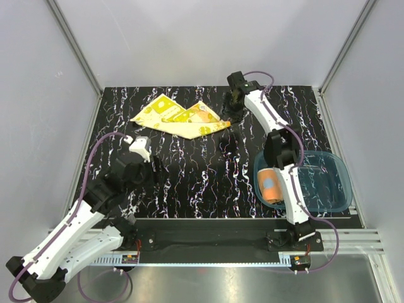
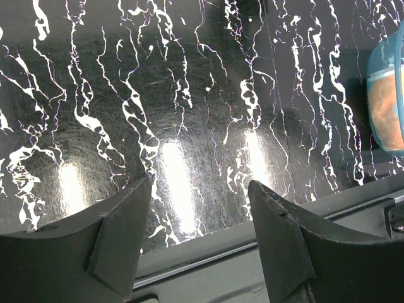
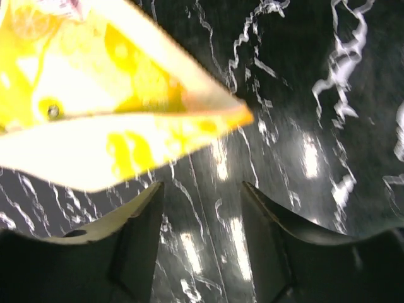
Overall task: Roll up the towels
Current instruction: Move the towel to the center of the board, then flatten the towel
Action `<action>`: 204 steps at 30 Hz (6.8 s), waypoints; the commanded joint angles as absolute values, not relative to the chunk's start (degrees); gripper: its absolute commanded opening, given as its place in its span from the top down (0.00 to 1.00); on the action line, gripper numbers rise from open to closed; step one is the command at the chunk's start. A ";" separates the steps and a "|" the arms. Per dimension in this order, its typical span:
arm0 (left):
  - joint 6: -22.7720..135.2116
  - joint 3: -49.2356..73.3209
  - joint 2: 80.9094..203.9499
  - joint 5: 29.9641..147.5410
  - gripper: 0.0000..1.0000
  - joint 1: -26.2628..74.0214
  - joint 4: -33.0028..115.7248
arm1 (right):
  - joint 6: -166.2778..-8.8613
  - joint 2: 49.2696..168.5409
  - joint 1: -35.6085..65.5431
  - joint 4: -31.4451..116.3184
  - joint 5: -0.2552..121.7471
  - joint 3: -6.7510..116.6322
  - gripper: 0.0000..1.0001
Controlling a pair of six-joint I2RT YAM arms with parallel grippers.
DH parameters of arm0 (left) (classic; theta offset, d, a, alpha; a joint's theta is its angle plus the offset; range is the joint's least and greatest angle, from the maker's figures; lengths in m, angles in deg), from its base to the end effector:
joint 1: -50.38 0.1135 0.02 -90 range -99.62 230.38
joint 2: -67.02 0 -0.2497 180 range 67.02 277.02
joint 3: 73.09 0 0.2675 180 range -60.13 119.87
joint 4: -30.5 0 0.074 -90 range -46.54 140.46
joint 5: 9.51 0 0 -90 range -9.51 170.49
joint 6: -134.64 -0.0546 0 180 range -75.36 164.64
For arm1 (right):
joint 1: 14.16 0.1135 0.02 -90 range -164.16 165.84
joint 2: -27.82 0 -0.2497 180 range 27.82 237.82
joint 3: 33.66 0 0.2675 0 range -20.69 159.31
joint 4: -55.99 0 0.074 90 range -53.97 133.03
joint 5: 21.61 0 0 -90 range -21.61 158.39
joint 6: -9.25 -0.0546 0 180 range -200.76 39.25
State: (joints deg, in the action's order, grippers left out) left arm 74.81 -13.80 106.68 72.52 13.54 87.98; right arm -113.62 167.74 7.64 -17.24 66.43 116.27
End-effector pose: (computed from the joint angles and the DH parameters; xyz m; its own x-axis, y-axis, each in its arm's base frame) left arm 0.1493 -0.1024 0.2841 -0.6789 -0.1133 -0.7254 0.1908 0.9269 -0.3233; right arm 0.4936 0.1995 0.2060 -0.9054 0.2221 -0.3619 0.1261 0.9545 0.2702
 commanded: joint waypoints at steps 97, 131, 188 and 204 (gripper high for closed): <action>80.15 60.20 202.83 79.09 1.00 43.17 83.45 | -103.52 136.98 8.78 2.52 65.04 60.94 1.00; 68.81 17.67 110.01 74.69 1.00 48.27 120.10 | -111.51 93.04 13.00 -17.70 63.11 54.99 1.00; 72.94 -12.04 137.86 89.98 0.32 63.56 85.75 | -100.79 124.60 3.07 -7.95 62.85 66.94 0.21; 83.05 -18.64 140.32 81.99 0.39 64.00 75.12 | -101.15 124.51 3.07 -6.27 59.95 64.38 0.23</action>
